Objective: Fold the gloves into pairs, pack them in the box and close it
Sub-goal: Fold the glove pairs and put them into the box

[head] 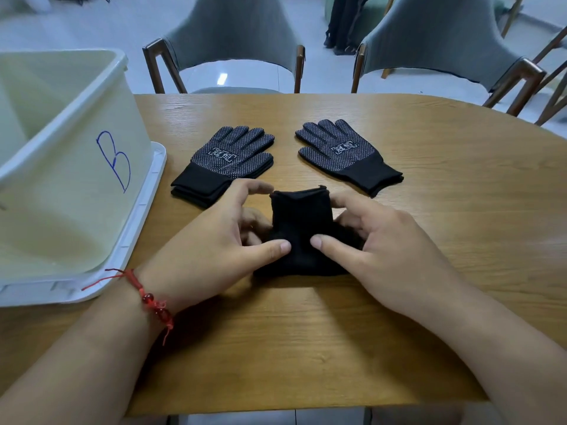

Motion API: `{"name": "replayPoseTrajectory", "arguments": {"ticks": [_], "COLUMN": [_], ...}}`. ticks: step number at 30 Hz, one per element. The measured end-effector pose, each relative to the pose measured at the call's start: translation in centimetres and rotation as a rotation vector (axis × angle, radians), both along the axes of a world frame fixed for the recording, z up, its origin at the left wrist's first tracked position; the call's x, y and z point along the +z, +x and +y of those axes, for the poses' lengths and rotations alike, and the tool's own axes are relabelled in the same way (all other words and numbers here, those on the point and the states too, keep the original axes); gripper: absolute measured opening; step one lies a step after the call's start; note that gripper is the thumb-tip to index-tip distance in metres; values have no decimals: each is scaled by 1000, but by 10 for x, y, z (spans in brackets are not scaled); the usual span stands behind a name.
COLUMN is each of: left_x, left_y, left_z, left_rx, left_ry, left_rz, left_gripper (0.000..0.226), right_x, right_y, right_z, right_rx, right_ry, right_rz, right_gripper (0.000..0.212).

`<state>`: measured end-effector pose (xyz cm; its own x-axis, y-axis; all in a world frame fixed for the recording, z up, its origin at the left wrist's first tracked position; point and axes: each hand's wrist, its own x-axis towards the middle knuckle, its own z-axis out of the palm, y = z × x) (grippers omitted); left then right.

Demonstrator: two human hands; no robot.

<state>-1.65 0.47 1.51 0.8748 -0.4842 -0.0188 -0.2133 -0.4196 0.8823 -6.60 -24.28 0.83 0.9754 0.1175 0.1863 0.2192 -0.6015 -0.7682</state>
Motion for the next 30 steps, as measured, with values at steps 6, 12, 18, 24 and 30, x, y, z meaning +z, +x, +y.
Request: {"name": "replayPoseTrajectory", "arguments": {"ticks": [6,12,18,24,30], "left_x": [-1,-1,-1,2,6], "left_y": [-1,-1,-4,-10,-15], "left_z": [-4,-4,-9,-11,-9], "left_rx": [77,30,84,146,-52], "left_ry": [11,203,195,245,284], "left_rz": [-5,-168,-200,-326,-595], "left_gripper": [38,21,20,24,16], "right_x": [-9,-13,-18,-17,-18], "right_y": [5,7,9,8,8], "right_z": [1,3,2,3,3], "right_rx": [-155,-78,-94,-74,-48], "right_ry": [-256,-324,-472,-562,-605], "right_rz": [-109,-213,-254,-161,-122], "right_gripper": [58,19,19,36,48]}}
